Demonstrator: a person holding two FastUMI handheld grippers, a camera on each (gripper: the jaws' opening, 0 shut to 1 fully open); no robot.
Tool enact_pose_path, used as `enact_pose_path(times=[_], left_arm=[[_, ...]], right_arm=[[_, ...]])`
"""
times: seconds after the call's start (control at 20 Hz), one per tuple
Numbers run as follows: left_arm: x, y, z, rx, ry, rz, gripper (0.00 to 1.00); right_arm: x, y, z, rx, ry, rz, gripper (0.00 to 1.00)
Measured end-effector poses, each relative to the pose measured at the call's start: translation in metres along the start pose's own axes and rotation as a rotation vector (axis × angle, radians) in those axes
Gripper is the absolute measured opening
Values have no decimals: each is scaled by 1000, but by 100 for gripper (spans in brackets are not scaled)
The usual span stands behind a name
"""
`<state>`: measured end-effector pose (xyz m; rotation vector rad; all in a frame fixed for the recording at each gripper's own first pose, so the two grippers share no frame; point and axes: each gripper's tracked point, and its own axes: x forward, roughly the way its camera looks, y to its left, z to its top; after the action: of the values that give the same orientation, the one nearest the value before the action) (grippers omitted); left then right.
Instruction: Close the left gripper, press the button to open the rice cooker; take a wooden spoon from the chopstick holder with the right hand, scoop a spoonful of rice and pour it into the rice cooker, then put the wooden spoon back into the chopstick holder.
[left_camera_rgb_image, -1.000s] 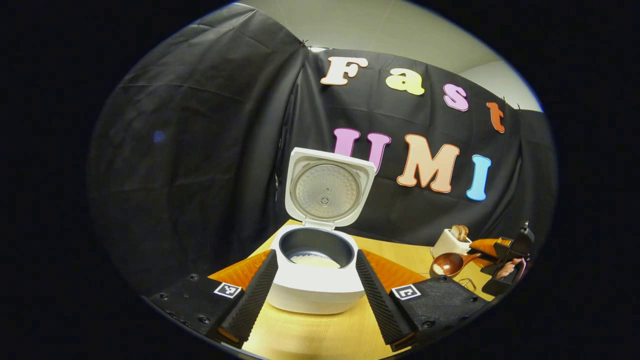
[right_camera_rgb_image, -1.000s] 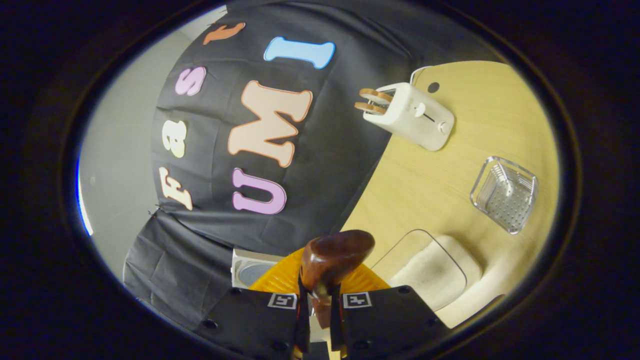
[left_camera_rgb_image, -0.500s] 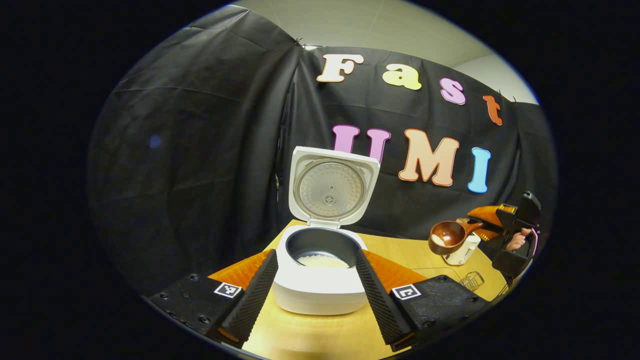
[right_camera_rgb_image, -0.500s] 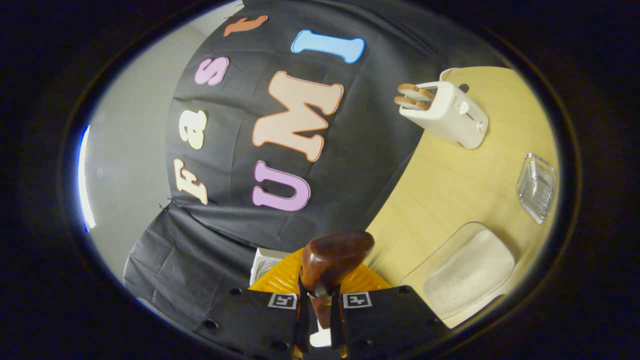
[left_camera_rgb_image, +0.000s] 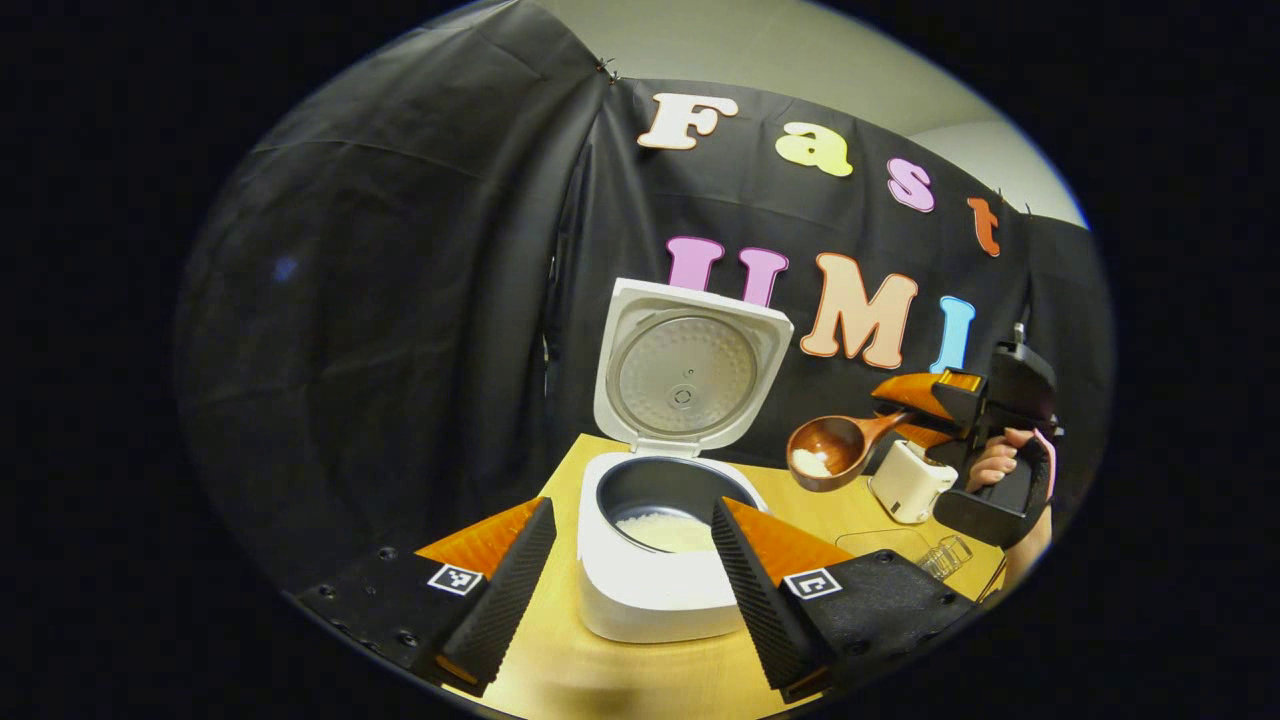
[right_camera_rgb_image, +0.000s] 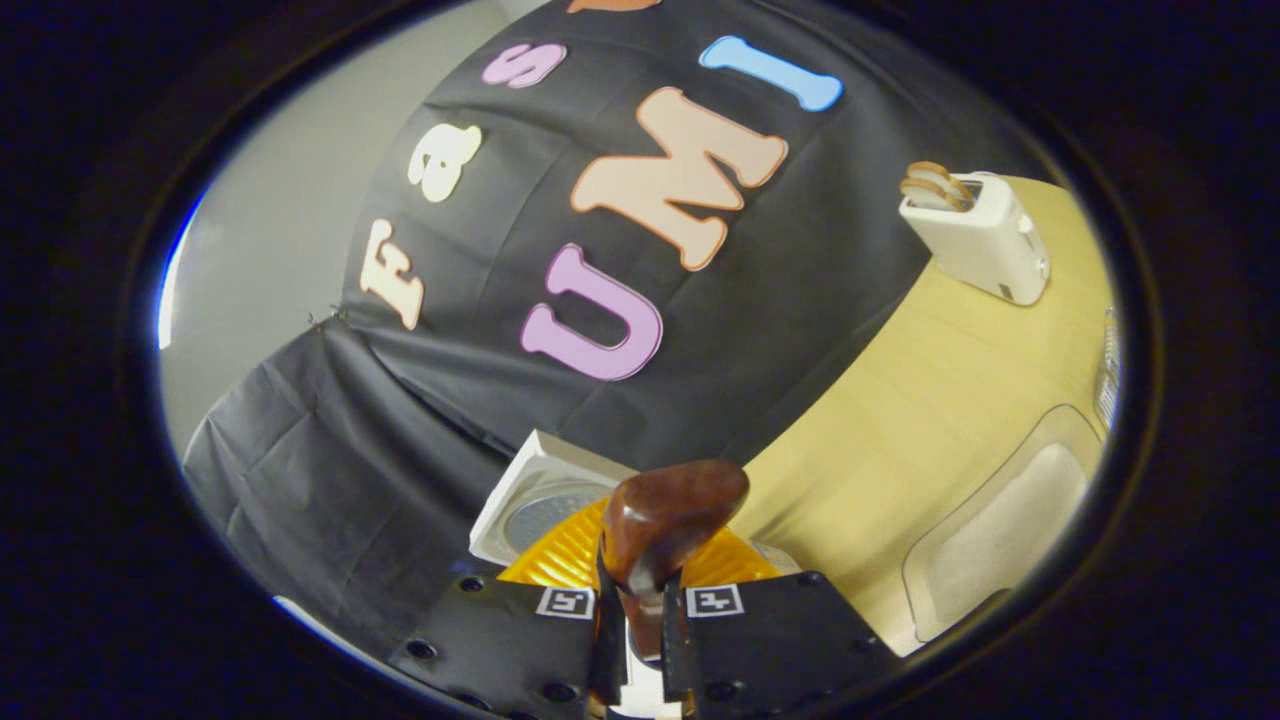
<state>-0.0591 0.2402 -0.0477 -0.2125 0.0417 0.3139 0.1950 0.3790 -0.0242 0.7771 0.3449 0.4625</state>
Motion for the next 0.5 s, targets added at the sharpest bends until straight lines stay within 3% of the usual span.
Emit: enact_pose_path(times=[0.25,0.5], left_arm=[[0,27,2,30,-1,7,93],[1,45,0,40,9,13,93]], right_arm=[[28,19,-38,-296,-10,-40,18],[38,50,-57,-592,-51,-24,19]])
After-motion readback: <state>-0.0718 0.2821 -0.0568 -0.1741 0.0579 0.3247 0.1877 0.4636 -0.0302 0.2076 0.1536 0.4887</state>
